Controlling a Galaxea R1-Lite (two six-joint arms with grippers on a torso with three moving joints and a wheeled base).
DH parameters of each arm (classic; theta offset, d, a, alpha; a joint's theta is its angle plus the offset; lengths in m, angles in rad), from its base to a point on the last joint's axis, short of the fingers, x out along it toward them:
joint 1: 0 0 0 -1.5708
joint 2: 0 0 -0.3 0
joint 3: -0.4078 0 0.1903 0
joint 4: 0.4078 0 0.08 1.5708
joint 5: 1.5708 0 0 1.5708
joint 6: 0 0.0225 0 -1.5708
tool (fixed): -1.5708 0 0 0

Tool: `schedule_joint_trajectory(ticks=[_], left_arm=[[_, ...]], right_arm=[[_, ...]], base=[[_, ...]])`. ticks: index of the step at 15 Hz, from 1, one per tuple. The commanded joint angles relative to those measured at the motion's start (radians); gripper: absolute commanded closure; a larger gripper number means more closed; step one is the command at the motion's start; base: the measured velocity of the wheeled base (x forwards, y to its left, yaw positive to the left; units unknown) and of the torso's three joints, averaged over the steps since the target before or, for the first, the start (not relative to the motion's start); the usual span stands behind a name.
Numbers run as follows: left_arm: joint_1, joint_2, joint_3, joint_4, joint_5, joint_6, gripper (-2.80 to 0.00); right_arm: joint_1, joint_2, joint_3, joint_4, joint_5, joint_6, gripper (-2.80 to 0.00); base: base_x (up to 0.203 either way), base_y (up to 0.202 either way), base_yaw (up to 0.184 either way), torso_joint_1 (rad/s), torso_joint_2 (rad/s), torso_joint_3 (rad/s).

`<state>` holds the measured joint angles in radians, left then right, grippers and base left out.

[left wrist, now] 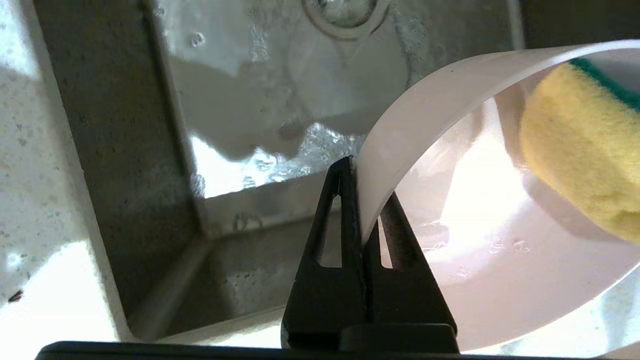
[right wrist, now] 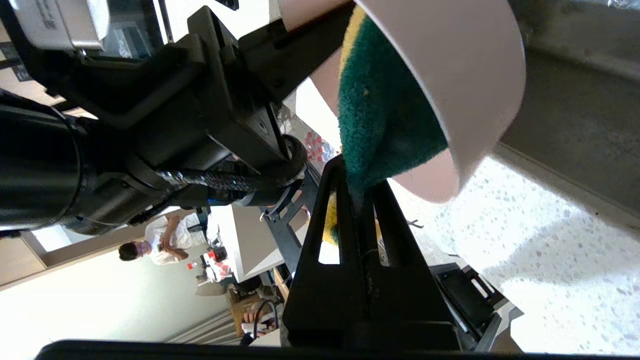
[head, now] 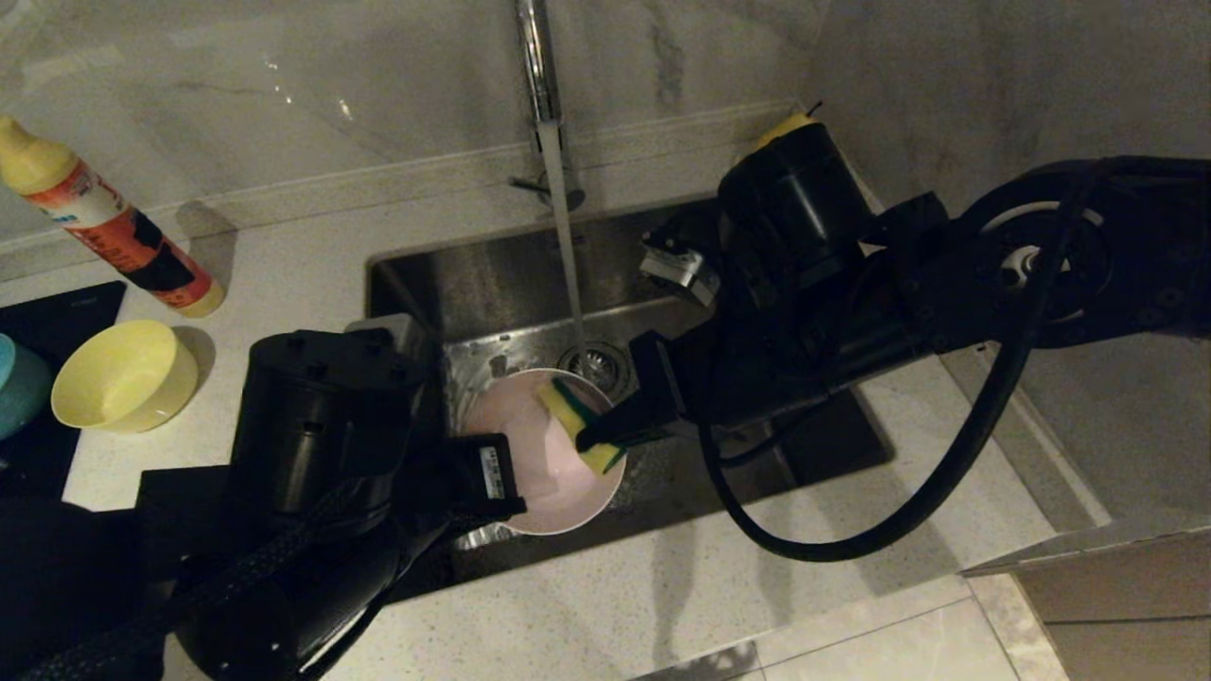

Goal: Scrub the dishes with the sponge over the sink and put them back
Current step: Wipe the bowl

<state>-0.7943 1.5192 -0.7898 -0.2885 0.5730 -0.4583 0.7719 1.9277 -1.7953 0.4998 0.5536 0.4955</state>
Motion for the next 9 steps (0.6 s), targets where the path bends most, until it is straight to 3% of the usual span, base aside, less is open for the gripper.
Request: schedule_joint_trajectory(ticks=[1, 9], left_arm=[[0.001, -0.014, -0.008, -0.003, 0.004, 0.000, 0.00], [0.001, -0.013, -0.016, -0.004, 0.004, -0.002, 0.00]], right_arm=[[0.011, -0.015, 0.016, 0.015, 0.003, 0.003, 0.00], [0.101, -0.010, 0.070, 0.024, 0.006, 0.003, 0.00]], base=[[0.000, 0.000, 0.000, 0.000, 0.00, 0.000], [0.000, 0.000, 0.000, 0.000, 0.00, 0.000]])
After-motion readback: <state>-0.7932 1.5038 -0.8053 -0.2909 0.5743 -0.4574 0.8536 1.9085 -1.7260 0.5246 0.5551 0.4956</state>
